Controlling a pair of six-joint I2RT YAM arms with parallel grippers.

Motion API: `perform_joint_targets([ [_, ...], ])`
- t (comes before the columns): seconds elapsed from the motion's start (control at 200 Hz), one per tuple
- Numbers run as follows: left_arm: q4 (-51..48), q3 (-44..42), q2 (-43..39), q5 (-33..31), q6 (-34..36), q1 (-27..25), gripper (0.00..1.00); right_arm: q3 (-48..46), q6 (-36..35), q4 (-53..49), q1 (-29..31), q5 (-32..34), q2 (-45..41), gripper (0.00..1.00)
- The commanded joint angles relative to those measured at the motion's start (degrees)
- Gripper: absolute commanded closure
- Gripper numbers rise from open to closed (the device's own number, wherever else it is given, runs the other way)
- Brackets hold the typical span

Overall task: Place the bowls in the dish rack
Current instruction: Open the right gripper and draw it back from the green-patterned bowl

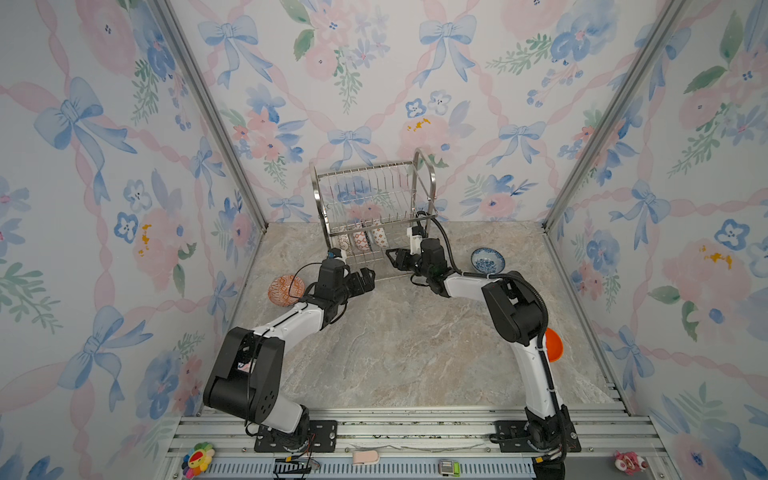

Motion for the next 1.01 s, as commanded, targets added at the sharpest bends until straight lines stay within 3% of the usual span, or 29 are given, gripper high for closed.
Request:
perform_joint_targets([
  [0.0, -5.81, 0.10, -0.38, -2.15, 0.08, -0.29, 0.02, -2.18, 0.49, 5.45, 1.03, 1.21, -4.35, 0.46],
  [1.0, -10.79, -0.43, -6.45, -3.39, 0.01, -4.05, 0.02, -19.85, 5.42, 16.59, 4.40, 2.90, -14.55, 0.31],
])
